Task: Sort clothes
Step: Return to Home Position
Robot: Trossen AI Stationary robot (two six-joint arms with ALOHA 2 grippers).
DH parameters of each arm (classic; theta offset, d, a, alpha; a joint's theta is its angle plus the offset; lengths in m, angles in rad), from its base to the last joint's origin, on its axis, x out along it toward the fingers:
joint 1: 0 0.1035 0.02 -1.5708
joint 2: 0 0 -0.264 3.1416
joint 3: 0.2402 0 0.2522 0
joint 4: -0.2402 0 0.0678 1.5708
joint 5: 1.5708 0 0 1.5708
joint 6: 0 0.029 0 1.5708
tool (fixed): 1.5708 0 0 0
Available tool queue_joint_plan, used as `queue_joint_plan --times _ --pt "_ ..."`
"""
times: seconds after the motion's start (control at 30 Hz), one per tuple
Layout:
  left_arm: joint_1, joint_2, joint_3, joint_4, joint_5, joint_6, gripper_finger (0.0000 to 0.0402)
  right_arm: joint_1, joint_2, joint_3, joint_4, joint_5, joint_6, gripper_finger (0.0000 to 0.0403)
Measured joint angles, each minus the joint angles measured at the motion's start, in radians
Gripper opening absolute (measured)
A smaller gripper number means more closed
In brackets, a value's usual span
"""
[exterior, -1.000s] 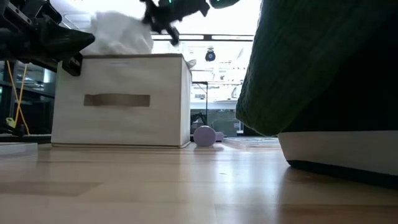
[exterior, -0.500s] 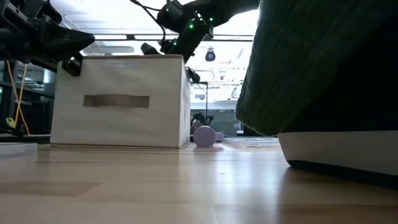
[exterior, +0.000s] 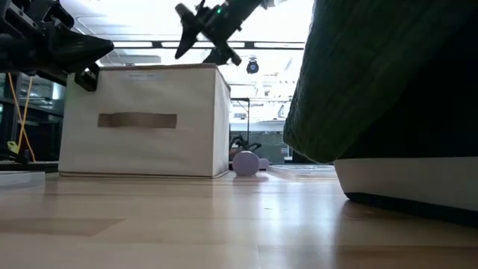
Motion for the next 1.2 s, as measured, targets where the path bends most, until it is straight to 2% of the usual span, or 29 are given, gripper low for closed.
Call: queue_joint_plan --times 0.07,0.2,0.3,0.57,0.7,0.83,0.97,1.07,1.2 --pt "0.000 0.000 0.000 0.000 0.000 0.000 0.0000 -0.001 -0.019 0.000 -0.011 -0.005 -0.009 0.0307" --pt "0.000 0.000 0.000 0.000 0.000 0.000 0.0000 -0.002 -0.064 0.000 -0.029 -0.122 -0.123 0.0310" --pt "0.000 0.000 0.000 0.000 0.000 0.000 0.0000 0.008 -0.108 0.000 -0.095 -0.153 -0.171 0.0310" --pt "0.000 0.000 0.000 0.000 0.000 0.000 0.0000 0.076 -0.227 0.000 -0.380 -0.107 -0.278 0.0307" --pt "0.000 0.000 0.000 0.000 0.000 -0.001 0.0000 0.122 -0.328 -0.064 -0.480 -0.071 -0.315 0.0306" --pt "0.000 0.000 0.000 0.000 0.000 0.000 0.0000 0.153 -0.539 -0.283 -0.473 -0.026 -0.310 0.0306" --pt "0.000 0.000 0.000 0.000 0.000 -0.001 0.0000 0.178 -0.846 -0.638 -0.331 -0.001 -0.236 0.0306" --pt "0.000 0.000 0.000 0.000 0.000 -0.001 0.0000 0.197 -1.091 -0.922 -0.126 0.000 -0.152 0.0306" --pt "0.000 0.000 0.000 0.000 0.000 -0.001 0.0000 0.211 -1.347 -1.291 0.292 -0.010 -0.066 0.0306"
